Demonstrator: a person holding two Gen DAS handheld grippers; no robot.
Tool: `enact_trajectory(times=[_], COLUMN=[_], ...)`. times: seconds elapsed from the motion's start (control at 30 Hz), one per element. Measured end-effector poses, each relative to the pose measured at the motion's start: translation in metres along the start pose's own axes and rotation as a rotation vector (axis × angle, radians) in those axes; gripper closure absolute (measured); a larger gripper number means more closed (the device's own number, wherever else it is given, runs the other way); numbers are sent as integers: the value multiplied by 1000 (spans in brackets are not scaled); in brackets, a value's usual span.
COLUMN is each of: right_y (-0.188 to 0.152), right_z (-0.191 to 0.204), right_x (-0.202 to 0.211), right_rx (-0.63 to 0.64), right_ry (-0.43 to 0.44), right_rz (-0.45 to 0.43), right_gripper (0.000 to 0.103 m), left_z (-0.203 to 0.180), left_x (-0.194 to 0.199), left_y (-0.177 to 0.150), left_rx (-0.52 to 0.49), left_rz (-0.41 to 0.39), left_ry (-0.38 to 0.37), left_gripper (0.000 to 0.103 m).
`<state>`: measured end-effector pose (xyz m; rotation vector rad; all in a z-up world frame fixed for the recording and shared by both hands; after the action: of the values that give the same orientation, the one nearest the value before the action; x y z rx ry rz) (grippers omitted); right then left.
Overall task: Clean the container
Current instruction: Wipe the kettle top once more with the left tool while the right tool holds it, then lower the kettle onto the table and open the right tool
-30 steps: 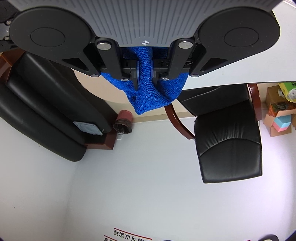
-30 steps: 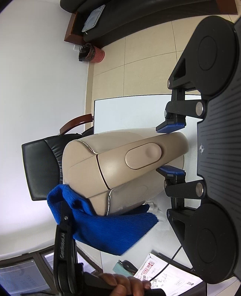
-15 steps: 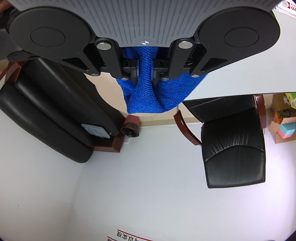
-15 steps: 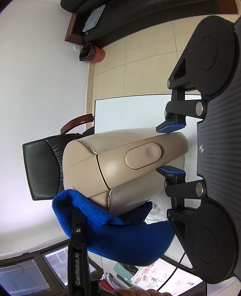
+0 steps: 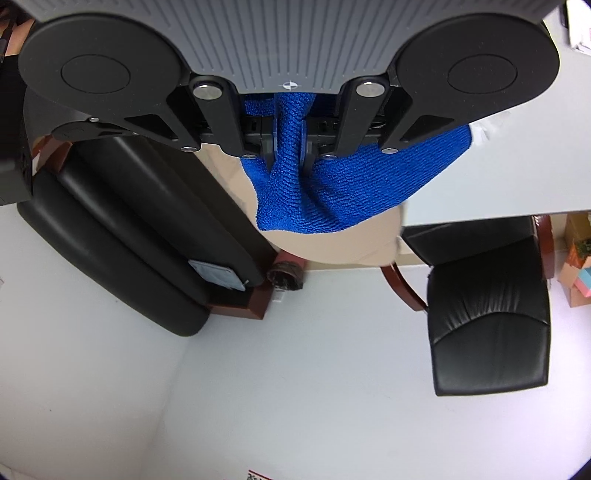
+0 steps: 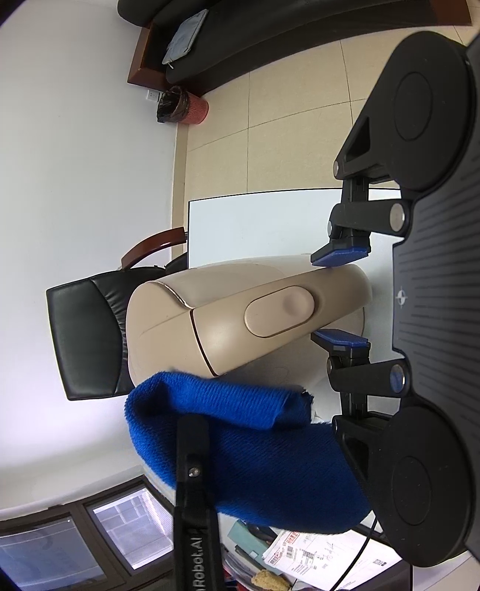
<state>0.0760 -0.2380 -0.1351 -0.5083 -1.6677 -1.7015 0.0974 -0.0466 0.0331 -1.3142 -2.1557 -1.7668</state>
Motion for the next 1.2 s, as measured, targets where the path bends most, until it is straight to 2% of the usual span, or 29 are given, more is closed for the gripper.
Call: enact_trajectory(times=[0.13, 0.5, 0.83, 1.2], right_y=[-4, -22, -35, -56], right_z=[-1, -5, 1, 11], right_x=[7, 23, 35, 35], right_rx=[-12, -56, -60, -45], right_ry=[5, 1, 15, 22], right_rz=[1, 16, 24, 83], right_gripper=[75, 75, 75, 75], left_z=[-13, -21, -23, 8], left_x=[-7, 11, 48, 51], left_y=[-11, -23, -44, -89], left_rx=[-13, -11, -6, 42], left_rz=[21, -26, -35, 89], left_ry=[-9, -6, 20, 119], left_gripper=[92, 94, 94, 94])
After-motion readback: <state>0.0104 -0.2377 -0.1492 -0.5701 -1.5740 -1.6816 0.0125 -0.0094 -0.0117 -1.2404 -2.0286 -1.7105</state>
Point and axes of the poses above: each gripper's, at about its wrist camera, not at the fingertips, and x roughly against the way its jaws point, z to its left, y to its top, the point moved 2 cm from there along -x, roughly the way its jaws point, and after that the axes turned 7 degrees about -y, right-handed, at the moved point
